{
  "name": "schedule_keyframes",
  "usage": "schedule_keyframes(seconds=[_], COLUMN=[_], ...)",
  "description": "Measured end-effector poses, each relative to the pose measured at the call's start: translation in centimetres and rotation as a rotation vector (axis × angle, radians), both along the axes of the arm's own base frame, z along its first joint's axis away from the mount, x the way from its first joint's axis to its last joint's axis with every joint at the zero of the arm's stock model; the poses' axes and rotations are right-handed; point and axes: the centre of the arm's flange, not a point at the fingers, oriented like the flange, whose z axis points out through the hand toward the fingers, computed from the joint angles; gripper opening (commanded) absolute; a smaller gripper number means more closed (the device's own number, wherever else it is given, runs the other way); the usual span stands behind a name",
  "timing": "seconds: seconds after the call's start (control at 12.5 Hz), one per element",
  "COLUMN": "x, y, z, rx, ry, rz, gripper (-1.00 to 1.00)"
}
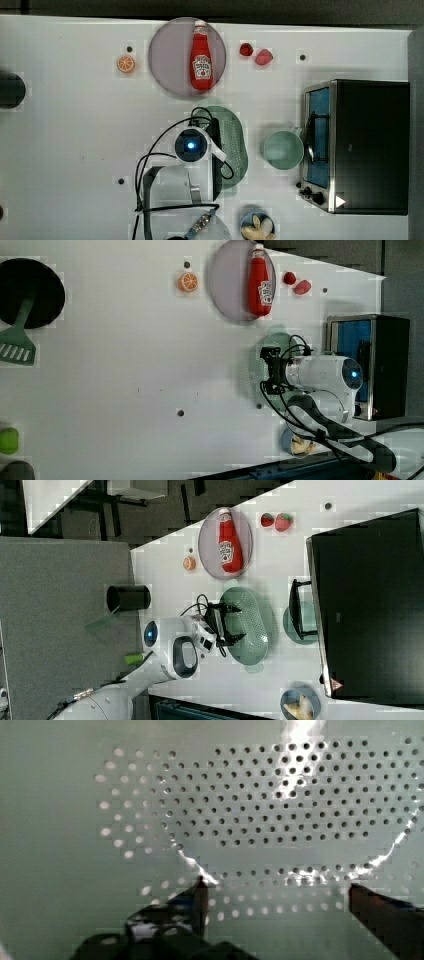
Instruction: Drag strainer right to left.
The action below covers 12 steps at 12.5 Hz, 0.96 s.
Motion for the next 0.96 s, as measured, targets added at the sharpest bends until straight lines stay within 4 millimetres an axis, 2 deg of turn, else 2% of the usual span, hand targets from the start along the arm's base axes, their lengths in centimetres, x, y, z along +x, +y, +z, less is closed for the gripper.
schedule_keyframes(seconds=[0.4,0.72,0.96], x=[-0.5,-0.4,-0.4], y=[4.4,9.4,11.4], z=[0.2,0.8,0.3], rx=[-0.004,-0.005,-0.021], ry=[0.018,0.023,0.057], rz=[0.0,0.004,-0.018], gripper=[1.0,1.0,1.0])
